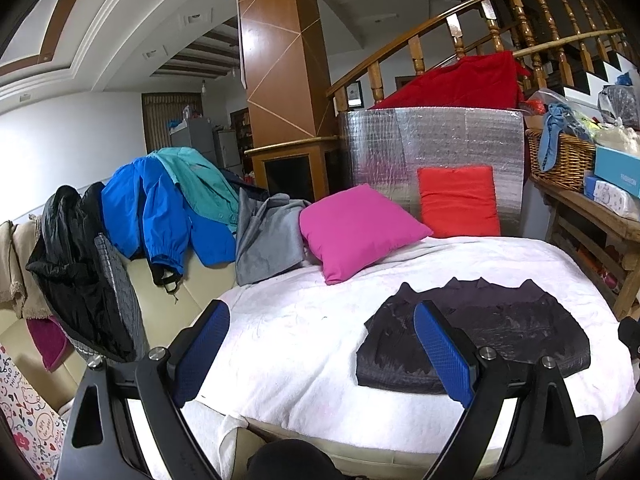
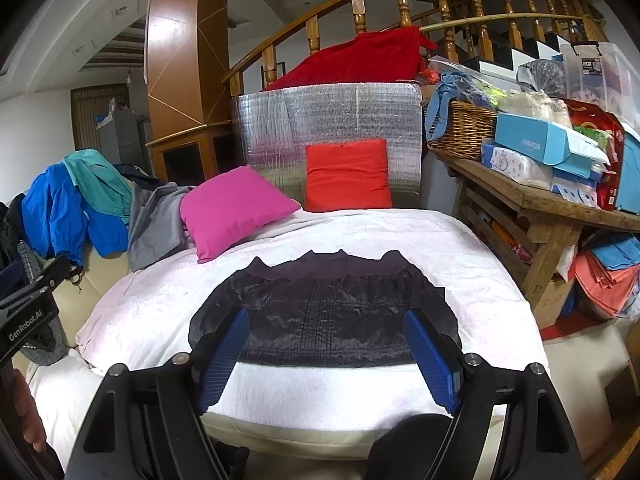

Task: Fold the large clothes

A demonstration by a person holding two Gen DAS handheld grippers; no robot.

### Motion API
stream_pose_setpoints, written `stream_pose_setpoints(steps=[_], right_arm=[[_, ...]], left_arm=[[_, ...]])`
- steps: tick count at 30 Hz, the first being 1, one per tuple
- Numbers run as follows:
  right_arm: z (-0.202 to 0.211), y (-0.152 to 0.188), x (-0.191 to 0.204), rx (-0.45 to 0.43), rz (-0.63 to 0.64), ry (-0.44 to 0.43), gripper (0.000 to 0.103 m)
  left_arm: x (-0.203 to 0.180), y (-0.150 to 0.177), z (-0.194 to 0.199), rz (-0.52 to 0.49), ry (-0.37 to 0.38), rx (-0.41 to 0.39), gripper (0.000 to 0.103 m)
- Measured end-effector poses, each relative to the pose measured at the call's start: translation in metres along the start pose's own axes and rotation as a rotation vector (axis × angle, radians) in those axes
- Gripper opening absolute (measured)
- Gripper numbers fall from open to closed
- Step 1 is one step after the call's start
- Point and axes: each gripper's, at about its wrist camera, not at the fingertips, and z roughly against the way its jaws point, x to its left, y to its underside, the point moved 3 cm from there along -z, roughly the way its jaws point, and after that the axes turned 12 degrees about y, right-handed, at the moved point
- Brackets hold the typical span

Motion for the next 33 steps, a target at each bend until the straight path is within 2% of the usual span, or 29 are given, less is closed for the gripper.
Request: stream_pose_setpoints(steps=[25, 33], right_arm=[[-0.067, -0.021, 0.019, 0.073, 0.040, 0.000, 0.082], [-0.090, -0.027, 0.025, 0.091, 0.055, 0.007, 0.082]], left_arm=[[0.000, -0.008, -0.058, 0.018, -0.006, 0.076, 0.094], [-0.004, -0.012, -0.079, 0.012, 0.037, 0.091, 0.094]])
